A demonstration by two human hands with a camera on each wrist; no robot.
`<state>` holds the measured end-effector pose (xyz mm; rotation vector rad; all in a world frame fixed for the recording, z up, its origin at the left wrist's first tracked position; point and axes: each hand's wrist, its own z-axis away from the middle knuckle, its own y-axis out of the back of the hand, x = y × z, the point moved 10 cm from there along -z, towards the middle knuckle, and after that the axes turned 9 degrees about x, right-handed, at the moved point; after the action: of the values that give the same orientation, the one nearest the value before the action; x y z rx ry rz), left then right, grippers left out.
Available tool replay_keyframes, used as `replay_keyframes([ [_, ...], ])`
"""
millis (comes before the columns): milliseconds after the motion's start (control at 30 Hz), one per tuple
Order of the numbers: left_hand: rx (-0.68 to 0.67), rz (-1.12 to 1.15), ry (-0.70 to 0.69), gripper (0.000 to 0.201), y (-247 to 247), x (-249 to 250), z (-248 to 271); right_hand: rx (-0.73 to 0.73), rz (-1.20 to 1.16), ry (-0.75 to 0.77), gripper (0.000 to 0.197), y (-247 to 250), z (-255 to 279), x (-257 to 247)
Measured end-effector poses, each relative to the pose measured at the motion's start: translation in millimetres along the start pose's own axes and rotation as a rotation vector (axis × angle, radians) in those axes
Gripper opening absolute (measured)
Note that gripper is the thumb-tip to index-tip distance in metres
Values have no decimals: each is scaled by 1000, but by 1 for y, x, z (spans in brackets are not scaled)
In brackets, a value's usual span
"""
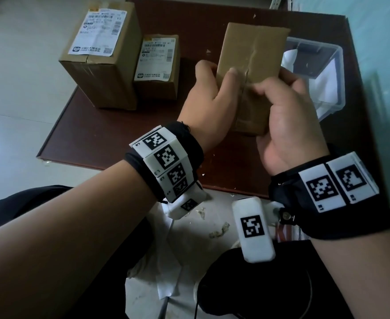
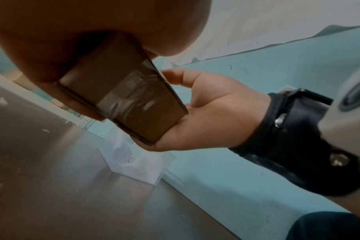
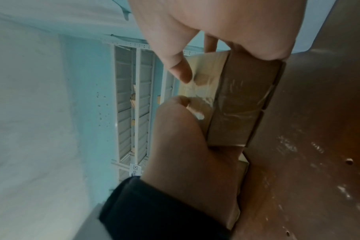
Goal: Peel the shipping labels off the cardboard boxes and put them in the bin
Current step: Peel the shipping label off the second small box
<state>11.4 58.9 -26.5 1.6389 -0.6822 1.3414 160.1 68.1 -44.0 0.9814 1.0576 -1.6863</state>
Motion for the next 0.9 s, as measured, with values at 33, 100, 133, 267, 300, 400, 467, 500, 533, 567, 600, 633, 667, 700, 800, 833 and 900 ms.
replay_keyframes([
  [33, -7, -1, -12, 28, -1, 1, 1, 18, -29, -8, 39, 2, 0, 0],
  [100, -13, 0, -23, 28, -3, 1, 3, 34, -40, -30, 35, 3, -1, 2],
  [133, -11, -1, -18, 28, -3, 0, 3, 24, -26, -35, 35, 2, -2, 3],
  [267, 1, -19, 5, 27, -1, -5, -3, -58, 5, -39, 52, -2, -1, 8],
  [300, 0, -28, -5, 27, -1, -5, -4, -64, 0, -37, 53, -2, 0, 7],
  [400, 0, -35, -67, 27, 0, 0, -3, -16, -48, -15, 43, 1, -2, 6],
  [467, -5, -14, -98, 28, -2, 3, -3, 5, -84, -18, 38, 1, -5, 5],
  [500, -6, -17, -101, 28, -2, 4, -3, -9, -82, -26, 41, 0, -7, 5],
  [533, -4, -33, -92, 28, -2, 2, -5, -43, -66, -33, 48, -2, -7, 6],
  [567, 0, -55, -73, 27, -1, 0, -8, -91, -45, -39, 57, -5, -5, 8],
  [600, 4, -82, -50, 28, 1, -2, -12, -144, -19, -39, 65, -9, -3, 9],
  [633, 5, -113, -31, 28, 3, -4, -15, -189, 8, -31, 71, -12, -1, 11],
  [667, 3, -144, -21, 30, 4, -6, -18, -215, 34, -17, 73, -13, 1, 12],
  [700, 1, -163, -17, 31, 5, -7, -19, -224, 49, -4, 74, -13, 2, 13],
  [800, 13, -103, 25, 31, 6, -10, -22, -216, 56, 20, 79, -14, -1, 12],
  [833, 17, -65, 54, 29, 6, -12, -22, -217, 58, 24, 81, -16, -2, 12],
  [900, 3, 4, 99, 26, 3, -14, -23, -207, 52, 32, 83, -18, -3, 10],
])
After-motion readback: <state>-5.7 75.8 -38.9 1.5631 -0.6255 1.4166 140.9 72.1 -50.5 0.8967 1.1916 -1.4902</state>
